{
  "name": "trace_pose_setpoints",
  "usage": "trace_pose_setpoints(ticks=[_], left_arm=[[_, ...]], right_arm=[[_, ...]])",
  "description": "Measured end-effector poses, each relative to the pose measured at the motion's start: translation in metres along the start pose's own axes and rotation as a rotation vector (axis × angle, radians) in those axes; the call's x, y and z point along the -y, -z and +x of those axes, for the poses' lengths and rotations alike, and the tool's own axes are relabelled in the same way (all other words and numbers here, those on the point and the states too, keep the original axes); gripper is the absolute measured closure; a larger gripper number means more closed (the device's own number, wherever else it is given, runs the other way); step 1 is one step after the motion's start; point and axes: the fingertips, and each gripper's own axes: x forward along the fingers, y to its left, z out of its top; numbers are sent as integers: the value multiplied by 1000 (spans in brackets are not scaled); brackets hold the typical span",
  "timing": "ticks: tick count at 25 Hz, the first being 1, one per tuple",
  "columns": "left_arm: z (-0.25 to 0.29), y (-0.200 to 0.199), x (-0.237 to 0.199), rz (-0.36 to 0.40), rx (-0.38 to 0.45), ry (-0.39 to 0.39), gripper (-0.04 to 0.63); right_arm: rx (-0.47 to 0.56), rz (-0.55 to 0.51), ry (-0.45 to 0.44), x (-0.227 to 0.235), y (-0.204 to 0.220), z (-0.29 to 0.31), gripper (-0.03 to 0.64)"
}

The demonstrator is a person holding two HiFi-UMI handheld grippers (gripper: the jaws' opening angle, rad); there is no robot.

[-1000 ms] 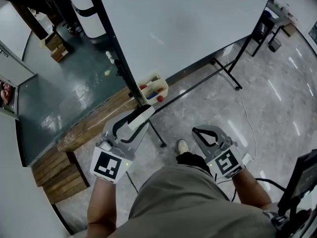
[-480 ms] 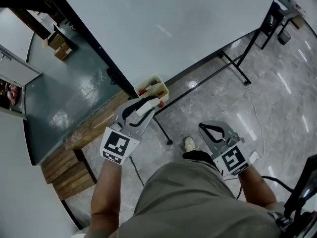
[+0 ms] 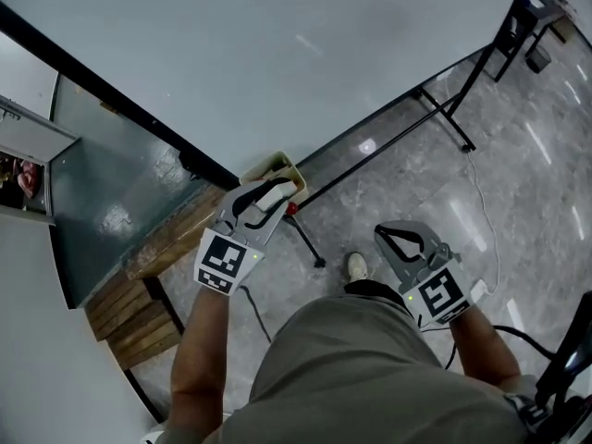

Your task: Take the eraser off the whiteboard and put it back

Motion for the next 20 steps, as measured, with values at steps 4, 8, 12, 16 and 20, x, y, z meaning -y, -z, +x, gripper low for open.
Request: trace_pose_setpoints(ticks=[4,8,12,16,20], left_arm=[[22,10,-5,-12,-33,15,431],[33,25,-5,-21,-70,24,431],[49,34,-3,-22,-105,27,431],[60,41,-1,-14,-139,30,431],[65,48,0,4,-176,31,431]], right_arm=[[-2,16,1,21,5,5,615],[-10,17,-2,31,10,5,614],[-18,16,-4,48,19,3,614],[-16,22,-7,61,23,3,614],[-15,25,-18,69,26,7,615]])
